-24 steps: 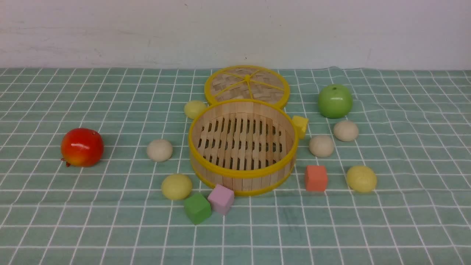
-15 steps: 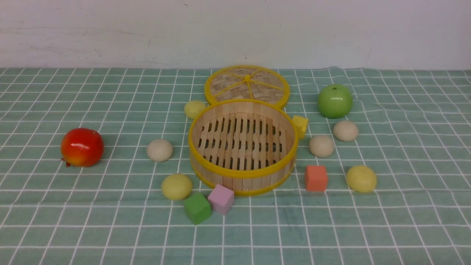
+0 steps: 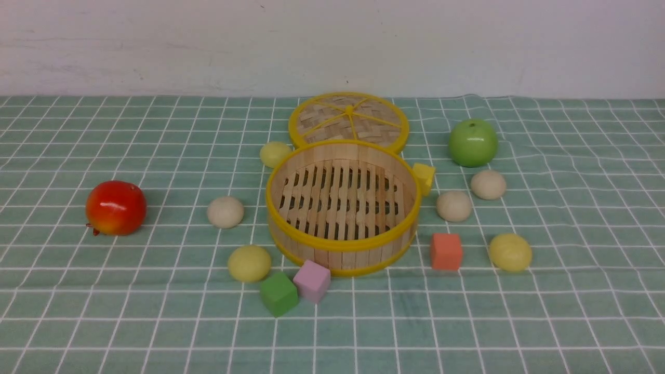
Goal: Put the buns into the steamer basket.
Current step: Use the left arm to grab a steamed stuffed bun
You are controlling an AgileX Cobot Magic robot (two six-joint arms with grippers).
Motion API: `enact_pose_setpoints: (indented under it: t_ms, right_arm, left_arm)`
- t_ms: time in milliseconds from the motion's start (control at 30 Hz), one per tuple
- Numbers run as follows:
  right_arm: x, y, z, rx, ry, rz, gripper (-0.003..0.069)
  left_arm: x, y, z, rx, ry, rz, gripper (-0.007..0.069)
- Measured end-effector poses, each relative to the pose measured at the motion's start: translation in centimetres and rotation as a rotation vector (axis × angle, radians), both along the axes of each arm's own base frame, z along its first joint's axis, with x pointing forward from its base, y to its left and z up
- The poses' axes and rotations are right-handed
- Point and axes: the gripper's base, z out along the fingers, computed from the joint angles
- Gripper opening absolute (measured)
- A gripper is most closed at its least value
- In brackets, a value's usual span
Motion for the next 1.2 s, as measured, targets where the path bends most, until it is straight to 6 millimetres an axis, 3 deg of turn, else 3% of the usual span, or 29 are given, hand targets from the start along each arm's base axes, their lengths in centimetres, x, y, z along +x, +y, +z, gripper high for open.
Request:
enact_pose_setpoints:
  t_ms: [600, 1033, 1200]
  right_arm:
    - [0.0, 0.0, 0.0, 0.000, 0.000, 0.000, 0.0240]
    - [0.0, 0.0, 0.0, 0.000, 0.000, 0.000, 0.0240]
    - [0.0, 0.0, 0.0, 0.000, 0.000, 0.000, 0.0240]
  left_arm:
    - [0.2, -0.1, 0.8, 0.004, -0.094, -0.015, 0.0238]
    - [0.4, -0.6, 3.9, -0.071, -0.431, -0.058, 0.0238]
    - [0.0, -0.6, 6.1, -0.126, -0.583, -0.063, 0.0238]
